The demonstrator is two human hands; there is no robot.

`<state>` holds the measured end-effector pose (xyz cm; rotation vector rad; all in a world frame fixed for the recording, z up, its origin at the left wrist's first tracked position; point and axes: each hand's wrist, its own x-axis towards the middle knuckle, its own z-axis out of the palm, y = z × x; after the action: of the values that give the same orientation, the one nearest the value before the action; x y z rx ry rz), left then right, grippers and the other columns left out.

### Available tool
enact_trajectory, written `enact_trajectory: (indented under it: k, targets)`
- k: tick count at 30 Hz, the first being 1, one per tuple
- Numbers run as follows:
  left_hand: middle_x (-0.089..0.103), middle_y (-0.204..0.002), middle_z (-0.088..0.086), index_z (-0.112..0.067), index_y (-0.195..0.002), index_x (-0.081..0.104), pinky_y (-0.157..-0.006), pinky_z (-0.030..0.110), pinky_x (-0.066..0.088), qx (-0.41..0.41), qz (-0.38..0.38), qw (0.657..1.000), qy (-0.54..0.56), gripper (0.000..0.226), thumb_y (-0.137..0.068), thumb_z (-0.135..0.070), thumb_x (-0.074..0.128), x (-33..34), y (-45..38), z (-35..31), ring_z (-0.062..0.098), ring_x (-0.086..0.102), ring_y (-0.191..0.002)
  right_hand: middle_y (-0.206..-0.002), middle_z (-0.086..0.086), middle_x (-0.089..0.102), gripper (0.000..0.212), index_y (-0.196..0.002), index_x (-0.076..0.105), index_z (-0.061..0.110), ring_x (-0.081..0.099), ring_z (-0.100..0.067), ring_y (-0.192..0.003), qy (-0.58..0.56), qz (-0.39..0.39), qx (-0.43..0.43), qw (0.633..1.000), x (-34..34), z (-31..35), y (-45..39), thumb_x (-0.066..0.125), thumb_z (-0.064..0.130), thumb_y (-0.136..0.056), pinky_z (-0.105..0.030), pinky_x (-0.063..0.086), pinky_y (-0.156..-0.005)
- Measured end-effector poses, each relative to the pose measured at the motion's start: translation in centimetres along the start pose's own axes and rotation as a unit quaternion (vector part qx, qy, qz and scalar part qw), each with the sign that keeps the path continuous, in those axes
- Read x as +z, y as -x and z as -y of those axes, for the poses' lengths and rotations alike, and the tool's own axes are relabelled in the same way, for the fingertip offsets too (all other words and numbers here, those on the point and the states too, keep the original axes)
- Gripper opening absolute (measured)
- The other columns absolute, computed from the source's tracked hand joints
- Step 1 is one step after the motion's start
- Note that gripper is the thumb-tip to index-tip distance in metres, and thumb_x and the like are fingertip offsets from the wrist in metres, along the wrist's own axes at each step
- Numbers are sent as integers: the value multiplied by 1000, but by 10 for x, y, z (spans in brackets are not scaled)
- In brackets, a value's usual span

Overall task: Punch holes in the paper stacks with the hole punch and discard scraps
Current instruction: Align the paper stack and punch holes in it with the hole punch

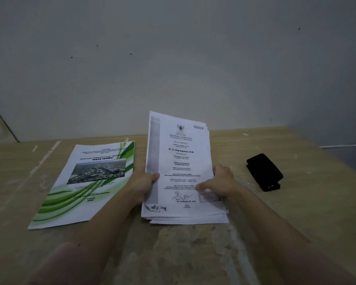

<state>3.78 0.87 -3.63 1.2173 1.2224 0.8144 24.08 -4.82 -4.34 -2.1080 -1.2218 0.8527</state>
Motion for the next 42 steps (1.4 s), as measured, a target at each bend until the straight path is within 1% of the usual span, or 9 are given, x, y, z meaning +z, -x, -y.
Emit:
enact_trajectory:
  k: [3, 6, 9, 14, 17, 20, 26, 30, 42]
  targets:
    - [63, -118, 14, -16, -141, 34, -65, 34, 55, 20, 33, 998, 49, 58, -88, 3, 50, -9, 6, -1, 26, 64, -91, -120, -8, 64, 87, -118, 57, 11, 64, -25, -104, -211, 10, 13, 977, -9, 0, -9, 82, 50, -44, -42, 53, -92]
    - [66, -103, 6, -13, -130, 45, -69, 34, 53, 47, 48, 996, 59, 43, -89, 1, 49, -15, 14, -11, 23, 64, -89, -112, -17, 67, 36, -114, 60, -2, 66, -32, -100, -349, 19, 2, 937, -18, 22, 7, 68, 11, -81, -46, 51, -95]
    - [66, -100, 4, -12, -121, 51, -69, 32, 54, 103, 32, 994, 19, 34, -89, -1, 51, -20, 22, -27, 18, 64, -85, -110, -16, 66, 23, -110, 62, 2, 64, -30, -95, -343, -11, -59, 938, -19, 39, 13, 56, 1, -88, -43, 52, -92]
    - [63, -107, 9, -7, -117, 56, -70, 30, 51, 167, -42, 985, -30, 29, -88, -4, 55, -22, 26, -58, 15, 61, -81, -101, 3, 62, 29, -121, 58, 11, 59, -5, -78, -279, -94, -198, 935, -26, 71, 24, 48, 7, -94, -8, 48, -58]
    - [61, -106, 7, -10, -109, 56, -75, 35, 52, 216, -72, 973, -21, 22, -88, -5, 56, -19, 28, -72, 24, 60, -91, -95, 4, 63, 21, -111, 59, 17, 61, -9, -82, -303, -139, -241, 911, -31, 83, 28, 50, 9, -94, -17, 53, -67]
    - [61, -106, 6, -7, -114, 58, -78, 36, 49, 217, -92, 971, -27, 26, -89, -5, 56, -15, 28, -73, 26, 58, -94, -88, 8, 63, 16, -103, 59, 18, 62, -8, -82, -318, -153, -248, 902, -27, 79, 26, 52, 9, -92, -23, 54, -70]
    - [59, -109, 9, -1, -122, 55, -80, 37, 46, 140, -74, 987, -40, 32, -92, -11, 51, -6, 28, -43, 27, 56, -96, -78, 7, 61, 8, -96, 58, 12, 58, -5, -68, -315, -129, -164, 926, -6, 48, 23, 51, 10, -94, -8, 46, -47]
    - [59, -107, 9, -2, -123, 55, -82, 38, 48, 137, -56, 989, -27, 32, -93, -13, 49, -8, 26, -46, 26, 57, -95, -91, -5, 67, 9, -97, 61, 12, 65, -18, -78, -348, -117, -144, 919, -13, 48, 21, 52, 13, -94, -30, 59, -68]
    - [60, -109, 10, -5, -122, 54, -84, 44, 49, 108, -28, 993, -22, 30, -95, -14, 46, -10, 21, -39, 29, 58, -100, -101, -10, 70, 16, -86, 65, 19, 68, -31, -96, -360, -73, -122, 922, -6, 40, 21, 52, 13, -94, -53, 57, -80]
